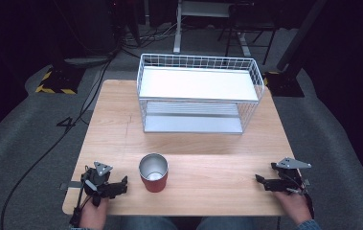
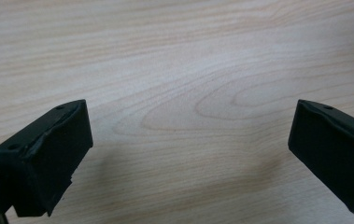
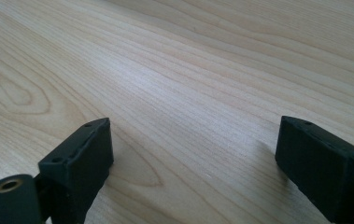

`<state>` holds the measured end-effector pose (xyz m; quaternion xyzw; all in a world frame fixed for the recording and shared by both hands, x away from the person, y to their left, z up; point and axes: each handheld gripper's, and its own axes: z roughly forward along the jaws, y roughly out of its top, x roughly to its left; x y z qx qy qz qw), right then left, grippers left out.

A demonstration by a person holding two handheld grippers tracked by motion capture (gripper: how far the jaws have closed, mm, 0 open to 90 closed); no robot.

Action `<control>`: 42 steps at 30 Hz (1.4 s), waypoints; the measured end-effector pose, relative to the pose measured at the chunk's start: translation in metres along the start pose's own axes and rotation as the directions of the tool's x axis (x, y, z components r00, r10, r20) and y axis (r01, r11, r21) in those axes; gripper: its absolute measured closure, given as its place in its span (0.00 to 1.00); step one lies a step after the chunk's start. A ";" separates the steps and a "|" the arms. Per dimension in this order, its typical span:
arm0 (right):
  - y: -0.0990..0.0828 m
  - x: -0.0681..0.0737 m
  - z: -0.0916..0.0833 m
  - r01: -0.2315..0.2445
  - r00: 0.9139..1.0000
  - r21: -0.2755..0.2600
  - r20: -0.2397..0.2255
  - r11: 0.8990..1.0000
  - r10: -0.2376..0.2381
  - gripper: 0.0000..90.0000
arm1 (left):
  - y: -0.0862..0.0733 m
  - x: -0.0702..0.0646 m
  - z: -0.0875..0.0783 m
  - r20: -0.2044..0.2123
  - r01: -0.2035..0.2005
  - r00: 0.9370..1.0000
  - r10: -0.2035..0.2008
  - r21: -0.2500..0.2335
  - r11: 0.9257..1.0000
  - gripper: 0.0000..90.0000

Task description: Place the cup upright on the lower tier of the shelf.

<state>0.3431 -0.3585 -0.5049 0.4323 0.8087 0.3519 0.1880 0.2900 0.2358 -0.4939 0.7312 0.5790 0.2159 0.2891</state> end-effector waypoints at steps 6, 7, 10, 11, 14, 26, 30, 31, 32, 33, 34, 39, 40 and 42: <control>0.000 0.000 0.000 -0.001 1.000 -0.001 0.000 1.000 0.001 0.13 | 0.004 -0.002 -0.021 0.055 0.010 0.999 -0.004 -0.098 0.995 0.00; 0.000 0.000 0.000 -0.001 1.000 0.000 0.000 1.000 0.001 0.13 | 0.004 -0.003 -0.024 0.062 0.008 0.998 -0.001 -0.111 0.994 0.00; 0.000 0.000 0.000 0.000 1.000 -0.002 -0.001 1.000 0.000 0.13 | 0.003 -0.006 -0.032 0.082 0.005 0.997 0.007 -0.143 0.990 0.00; 0.000 0.000 0.000 0.000 1.000 -0.002 -0.001 1.000 0.000 0.13 | 0.002 -0.008 -0.034 0.088 0.002 0.996 0.012 -0.155 0.988 0.00; 0.000 0.000 0.000 0.002 1.000 -0.001 -0.001 1.000 -0.002 0.13 | 0.002 -0.012 -0.042 0.122 -0.013 0.992 0.037 -0.191 0.981 0.00; 0.000 0.000 0.000 0.002 1.000 -0.001 -0.001 1.000 -0.002 0.13 | 0.000 -0.034 -0.065 0.212 -0.091 0.964 0.163 -0.312 0.946 0.00; 0.000 0.000 0.000 0.002 1.000 -0.001 -0.001 1.000 -0.002 0.13 | -0.001 -0.040 -0.067 0.243 -0.091 0.954 0.175 -0.321 0.943 0.00; 0.000 0.000 0.000 0.003 1.000 -0.001 -0.002 1.000 -0.003 0.13 | -0.001 -0.043 -0.067 0.258 -0.082 0.951 0.172 -0.325 0.942 0.00; 0.000 0.000 0.000 0.003 1.000 -0.001 -0.003 1.000 -0.003 0.13 | -0.001 -0.044 -0.067 0.264 -0.083 0.949 0.174 -0.324 0.942 0.00; 0.000 0.000 0.000 0.003 1.000 -0.001 -0.003 1.000 -0.003 0.13 | -0.001 -0.044 -0.067 0.264 -0.083 0.949 0.174 -0.324 0.942 0.00; 0.000 0.000 0.000 0.005 1.000 -0.003 -0.008 1.000 -0.005 0.14 | 0.000 -0.047 -0.066 0.276 -0.075 0.946 0.170 -0.325 0.943 0.00; 0.000 0.000 0.000 0.008 1.000 -0.003 -0.010 1.000 -0.008 0.14 | 0.000 -0.053 -0.064 0.291 -0.084 0.938 0.188 -0.333 0.939 0.05; 0.000 0.000 0.000 0.008 1.000 -0.003 -0.011 1.000 -0.008 0.14 | 0.000 -0.055 -0.063 0.283 -0.094 0.939 0.193 -0.329 0.940 0.07; 0.000 0.000 0.000 0.009 1.000 -0.003 -0.012 1.000 -0.009 0.14 | 0.000 -0.058 -0.060 0.276 -0.113 0.939 0.206 -0.319 0.941 0.11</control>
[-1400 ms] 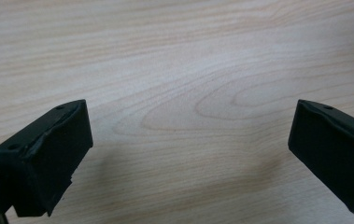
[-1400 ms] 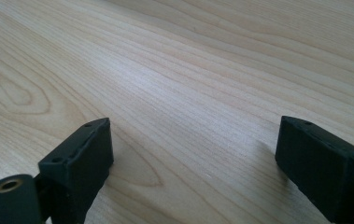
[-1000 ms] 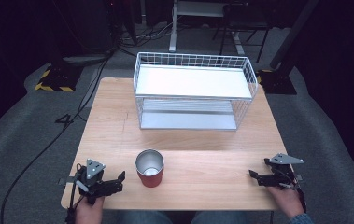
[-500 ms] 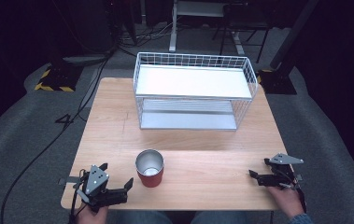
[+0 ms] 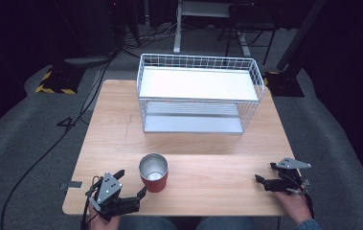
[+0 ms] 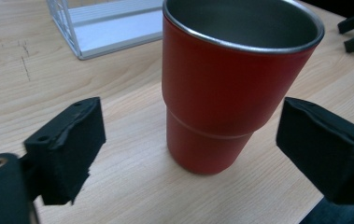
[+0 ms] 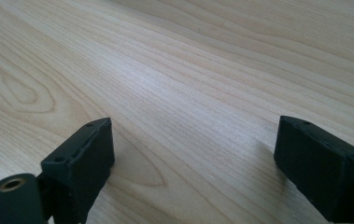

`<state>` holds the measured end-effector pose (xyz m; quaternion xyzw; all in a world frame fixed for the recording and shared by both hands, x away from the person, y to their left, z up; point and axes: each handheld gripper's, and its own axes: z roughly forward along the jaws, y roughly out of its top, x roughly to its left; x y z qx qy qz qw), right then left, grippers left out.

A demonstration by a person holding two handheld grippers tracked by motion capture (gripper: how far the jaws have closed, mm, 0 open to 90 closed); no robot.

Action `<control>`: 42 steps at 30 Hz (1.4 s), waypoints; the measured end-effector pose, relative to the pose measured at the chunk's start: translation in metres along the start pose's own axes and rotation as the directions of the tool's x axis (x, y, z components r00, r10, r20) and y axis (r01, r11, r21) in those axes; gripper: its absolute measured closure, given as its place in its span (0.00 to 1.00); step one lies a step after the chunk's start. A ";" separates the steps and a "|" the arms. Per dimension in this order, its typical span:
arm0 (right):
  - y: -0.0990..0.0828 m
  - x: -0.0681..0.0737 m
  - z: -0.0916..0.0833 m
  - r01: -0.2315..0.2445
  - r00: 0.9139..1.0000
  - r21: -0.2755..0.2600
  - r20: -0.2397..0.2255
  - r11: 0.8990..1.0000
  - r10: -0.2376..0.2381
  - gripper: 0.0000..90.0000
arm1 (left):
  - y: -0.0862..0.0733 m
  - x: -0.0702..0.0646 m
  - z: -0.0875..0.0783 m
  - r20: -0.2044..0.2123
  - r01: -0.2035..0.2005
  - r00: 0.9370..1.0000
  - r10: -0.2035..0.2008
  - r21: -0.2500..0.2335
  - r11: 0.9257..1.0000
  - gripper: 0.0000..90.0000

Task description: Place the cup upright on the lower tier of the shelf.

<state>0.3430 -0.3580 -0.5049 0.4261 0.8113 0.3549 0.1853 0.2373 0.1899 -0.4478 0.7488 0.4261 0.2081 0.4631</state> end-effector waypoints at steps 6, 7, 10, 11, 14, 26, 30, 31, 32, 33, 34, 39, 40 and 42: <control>0.000 0.000 0.000 0.003 1.000 0.000 -0.001 1.000 -0.003 0.14 | 0.000 -0.003 0.009 0.000 0.003 1.000 -0.003 0.012 1.000 0.12; 0.000 0.000 0.000 0.004 1.000 0.000 -0.002 1.000 -0.004 0.14 | 0.000 -0.004 0.012 0.003 0.007 1.000 -0.007 0.007 1.000 0.12; 0.000 0.000 0.000 0.003 1.000 0.000 -0.002 1.000 -0.003 0.14 | -0.001 -0.005 0.016 0.015 0.011 1.000 -0.011 0.014 1.000 0.12; 0.000 0.000 0.000 0.004 1.000 0.000 -0.002 1.000 -0.004 0.14 | -0.001 -0.005 0.018 0.023 0.015 1.000 -0.015 0.015 1.000 0.11; 0.000 0.000 0.000 0.006 1.000 -0.001 -0.002 1.000 -0.006 0.15 | -0.002 -0.007 0.027 0.034 0.032 0.999 -0.033 0.030 0.999 0.05; -0.001 0.001 -0.001 0.006 1.000 -0.003 0.000 1.000 -0.006 0.16 | -0.005 -0.010 0.045 0.049 0.024 0.998 -0.028 0.074 0.997 0.06; -0.001 0.001 -0.001 0.005 1.000 -0.004 -0.001 1.000 -0.005 0.16 | -0.006 -0.012 0.050 0.045 0.022 0.999 -0.026 0.086 0.996 0.08; -0.001 0.001 -0.001 0.006 1.000 -0.003 0.000 1.000 -0.006 0.16 | -0.006 -0.013 0.053 0.052 0.025 0.998 -0.030 0.087 0.996 0.10; -0.001 0.001 -0.001 0.006 1.000 -0.003 0.000 1.000 -0.006 0.16 | -0.006 -0.013 0.053 0.052 0.025 0.998 -0.030 0.087 0.996 0.11; -0.001 0.001 -0.001 0.006 1.000 -0.003 0.000 1.000 -0.006 0.16 | -0.007 -0.013 0.055 0.049 0.029 0.998 -0.033 0.090 0.996 0.11; -0.001 0.001 -0.001 0.005 1.000 -0.004 -0.001 1.000 -0.005 0.16 | -0.007 -0.014 0.059 0.051 0.025 0.998 -0.030 0.099 0.995 0.14; -0.001 0.001 -0.001 0.006 1.000 -0.004 -0.003 1.000 -0.006 0.16 | -0.008 -0.014 0.063 0.045 0.034 0.998 -0.039 0.100 0.994 0.15; -0.001 0.001 -0.001 0.007 1.000 -0.005 -0.005 1.000 -0.007 0.17 | -0.008 -0.014 0.064 0.046 0.035 0.998 -0.040 0.101 0.994 0.15; -0.001 0.001 -0.001 0.007 1.000 -0.005 -0.005 1.000 -0.007 0.17 | -0.008 -0.014 0.065 0.045 0.041 0.998 -0.046 0.102 0.994 0.15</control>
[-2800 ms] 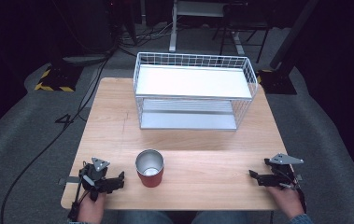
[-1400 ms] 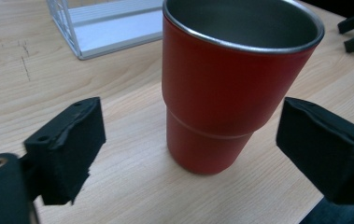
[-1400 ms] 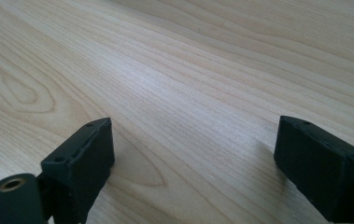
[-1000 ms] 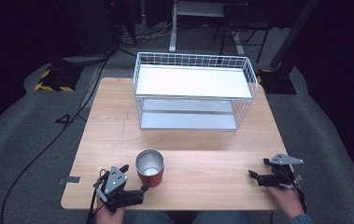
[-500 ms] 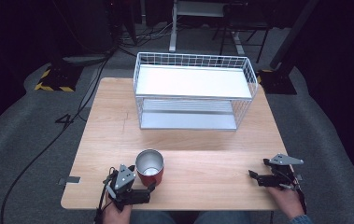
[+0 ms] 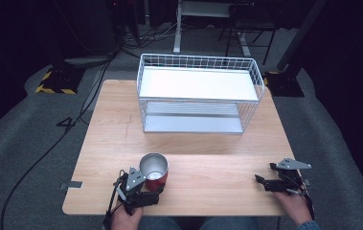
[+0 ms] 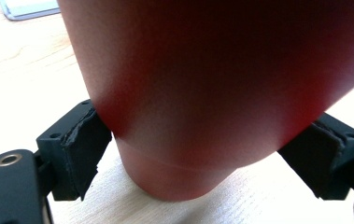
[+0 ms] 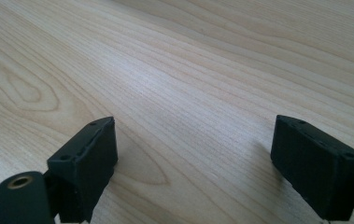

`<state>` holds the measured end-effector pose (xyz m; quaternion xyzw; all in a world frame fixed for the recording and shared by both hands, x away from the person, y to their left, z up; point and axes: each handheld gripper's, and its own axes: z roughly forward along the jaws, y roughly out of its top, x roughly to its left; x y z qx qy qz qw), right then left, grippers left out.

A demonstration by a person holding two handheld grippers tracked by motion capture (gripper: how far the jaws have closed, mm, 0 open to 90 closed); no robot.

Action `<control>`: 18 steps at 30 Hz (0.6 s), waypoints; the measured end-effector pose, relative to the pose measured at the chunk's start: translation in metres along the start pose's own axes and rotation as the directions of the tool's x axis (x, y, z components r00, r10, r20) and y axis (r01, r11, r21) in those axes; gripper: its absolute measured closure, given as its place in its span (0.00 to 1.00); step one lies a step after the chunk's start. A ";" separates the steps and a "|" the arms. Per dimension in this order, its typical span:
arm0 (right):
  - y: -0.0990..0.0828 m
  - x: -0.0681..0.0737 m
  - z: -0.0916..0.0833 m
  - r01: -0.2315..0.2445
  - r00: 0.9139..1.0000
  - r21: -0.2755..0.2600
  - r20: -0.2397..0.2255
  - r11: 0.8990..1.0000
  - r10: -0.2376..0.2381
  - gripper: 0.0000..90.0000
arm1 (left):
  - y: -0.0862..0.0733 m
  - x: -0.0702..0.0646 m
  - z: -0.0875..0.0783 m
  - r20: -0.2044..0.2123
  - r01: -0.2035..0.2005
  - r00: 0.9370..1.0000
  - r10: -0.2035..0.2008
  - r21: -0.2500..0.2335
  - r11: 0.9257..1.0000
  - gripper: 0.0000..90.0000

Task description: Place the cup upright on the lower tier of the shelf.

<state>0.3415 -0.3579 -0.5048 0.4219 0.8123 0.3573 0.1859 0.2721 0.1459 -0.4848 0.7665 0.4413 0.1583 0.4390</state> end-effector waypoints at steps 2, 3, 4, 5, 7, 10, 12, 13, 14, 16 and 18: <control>0.000 0.000 0.000 0.001 1.000 -0.001 0.000 1.000 -0.001 0.17 | 0.000 0.000 0.002 -0.007 -0.001 1.000 0.001 0.005 1.000 0.15; 0.000 0.000 0.000 0.001 1.000 -0.001 0.000 1.000 -0.001 0.17 | 0.000 0.000 0.002 -0.007 -0.001 1.000 0.001 0.005 1.000 0.15; 0.000 0.000 0.000 0.002 1.000 -0.001 0.000 1.000 -0.002 0.17 | 0.000 -0.001 0.005 -0.015 0.002 1.000 -0.001 0.012 1.000 0.15; 0.000 0.000 0.000 0.003 1.000 -0.001 0.000 1.000 -0.003 0.17 | 0.000 -0.001 0.005 -0.015 0.002 1.000 -0.001 0.012 1.000 0.15; 0.000 0.000 0.000 0.006 1.000 -0.002 0.000 1.000 -0.006 0.17 | -0.001 0.000 0.008 -0.012 0.015 1.000 -0.015 0.008 1.000 0.15; 0.000 0.000 -0.001 0.006 1.000 0.000 -0.001 1.000 -0.006 0.17 | -0.001 0.002 0.011 0.003 0.040 0.999 -0.040 0.008 0.999 0.14; 0.000 0.000 -0.001 0.006 1.000 -0.001 -0.002 1.000 -0.006 0.17 | 0.001 0.002 0.012 -0.007 0.043 0.999 -0.043 0.011 0.999 0.13; 0.000 0.000 -0.001 0.006 1.000 -0.001 -0.002 1.000 -0.006 0.17 | 0.001 0.001 0.013 -0.014 0.041 0.999 -0.041 0.007 0.999 0.13; 0.000 0.000 -0.001 0.006 1.000 -0.001 -0.002 1.000 -0.006 0.18 | 0.001 0.001 0.013 -0.015 0.041 0.999 -0.041 0.007 0.999 0.14; 0.000 0.001 -0.001 0.005 1.000 0.000 -0.002 1.000 -0.005 0.18 | 0.001 0.000 0.014 -0.027 0.034 0.999 -0.034 0.008 0.999 0.14; 0.000 0.001 -0.001 0.004 1.000 0.001 -0.002 1.000 -0.004 0.18 | 0.002 -0.001 0.015 -0.034 0.030 0.999 -0.030 0.009 0.999 0.15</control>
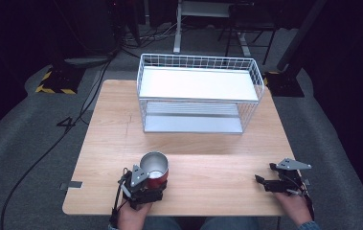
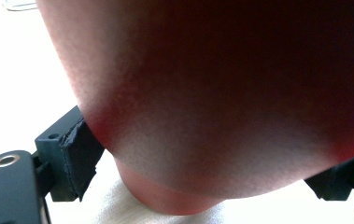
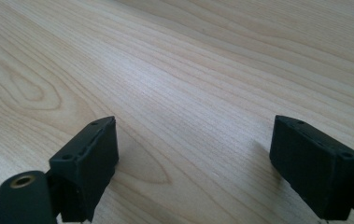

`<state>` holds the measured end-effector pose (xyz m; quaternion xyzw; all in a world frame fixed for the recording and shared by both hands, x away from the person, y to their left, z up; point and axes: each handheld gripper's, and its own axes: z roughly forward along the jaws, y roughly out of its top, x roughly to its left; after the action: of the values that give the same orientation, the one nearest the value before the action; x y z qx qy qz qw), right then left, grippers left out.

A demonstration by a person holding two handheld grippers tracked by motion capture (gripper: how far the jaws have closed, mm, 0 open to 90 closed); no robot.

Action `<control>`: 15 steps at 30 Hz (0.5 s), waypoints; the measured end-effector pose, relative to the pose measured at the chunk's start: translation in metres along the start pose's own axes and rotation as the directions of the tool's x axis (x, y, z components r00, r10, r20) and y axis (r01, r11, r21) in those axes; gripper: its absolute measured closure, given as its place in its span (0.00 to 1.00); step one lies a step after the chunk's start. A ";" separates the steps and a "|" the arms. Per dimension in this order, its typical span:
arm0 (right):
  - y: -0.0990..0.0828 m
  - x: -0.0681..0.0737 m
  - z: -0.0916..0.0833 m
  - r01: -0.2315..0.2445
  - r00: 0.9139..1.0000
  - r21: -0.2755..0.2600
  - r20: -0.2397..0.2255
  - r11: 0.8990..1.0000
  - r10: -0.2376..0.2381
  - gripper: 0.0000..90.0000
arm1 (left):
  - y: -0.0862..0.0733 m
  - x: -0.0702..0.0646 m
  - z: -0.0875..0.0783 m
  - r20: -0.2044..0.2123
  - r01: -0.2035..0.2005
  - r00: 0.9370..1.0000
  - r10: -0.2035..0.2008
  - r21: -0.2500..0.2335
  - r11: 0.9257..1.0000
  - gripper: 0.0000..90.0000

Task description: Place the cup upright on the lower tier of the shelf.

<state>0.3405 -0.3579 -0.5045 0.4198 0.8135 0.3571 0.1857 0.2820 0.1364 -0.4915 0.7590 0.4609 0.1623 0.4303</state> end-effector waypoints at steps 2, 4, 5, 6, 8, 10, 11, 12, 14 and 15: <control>0.000 0.000 0.000 0.000 1.000 0.000 0.000 1.000 0.000 0.18 | 0.000 -0.001 0.001 -0.011 -0.003 1.000 0.003 -0.002 1.000 0.15; 0.000 0.000 0.000 0.001 1.000 0.000 0.000 1.000 -0.001 0.18 | 0.000 -0.002 0.001 -0.019 -0.017 1.000 0.017 0.002 1.000 0.16; 0.000 0.000 0.000 0.001 1.000 0.000 0.000 1.000 -0.001 0.18 | 0.000 -0.003 0.001 -0.026 -0.020 0.999 0.020 -0.002 1.000 0.16; 0.000 0.000 0.000 0.001 1.000 -0.001 -0.001 1.000 -0.001 0.18 | 0.001 -0.003 0.000 -0.030 -0.024 0.999 0.024 -0.001 1.000 0.17; 0.000 0.000 0.000 0.000 1.000 0.000 0.000 1.000 0.000 0.18 | 0.001 -0.005 0.000 -0.038 -0.025 0.999 0.025 0.006 1.000 0.17; 0.000 0.000 0.000 0.001 1.000 -0.001 -0.001 1.000 -0.001 0.18 | 0.002 -0.005 0.000 -0.045 -0.027 0.999 0.027 0.009 1.000 0.17; 0.000 0.000 0.000 0.001 1.000 -0.001 -0.001 1.000 -0.001 0.18 | 0.002 -0.006 0.000 -0.049 -0.024 0.998 0.024 0.011 1.000 0.18; 0.000 0.000 0.000 0.000 1.000 -0.001 -0.001 1.000 0.000 0.18 | 0.003 -0.006 0.000 -0.050 -0.022 0.998 0.023 0.015 1.000 0.18; 0.000 0.000 0.000 0.000 1.000 -0.001 -0.001 1.000 0.000 0.18 | 0.003 -0.006 0.000 -0.061 -0.017 0.998 0.018 0.013 1.000 0.18; 0.000 0.000 0.000 0.000 1.000 -0.001 -0.001 1.000 0.000 0.18 | 0.003 -0.006 0.000 -0.061 -0.017 0.998 0.018 0.013 1.000 0.18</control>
<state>0.3403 -0.3579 -0.5044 0.4194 0.8135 0.3576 0.1857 0.2803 0.1306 -0.4880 0.7604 0.4683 0.1864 0.4096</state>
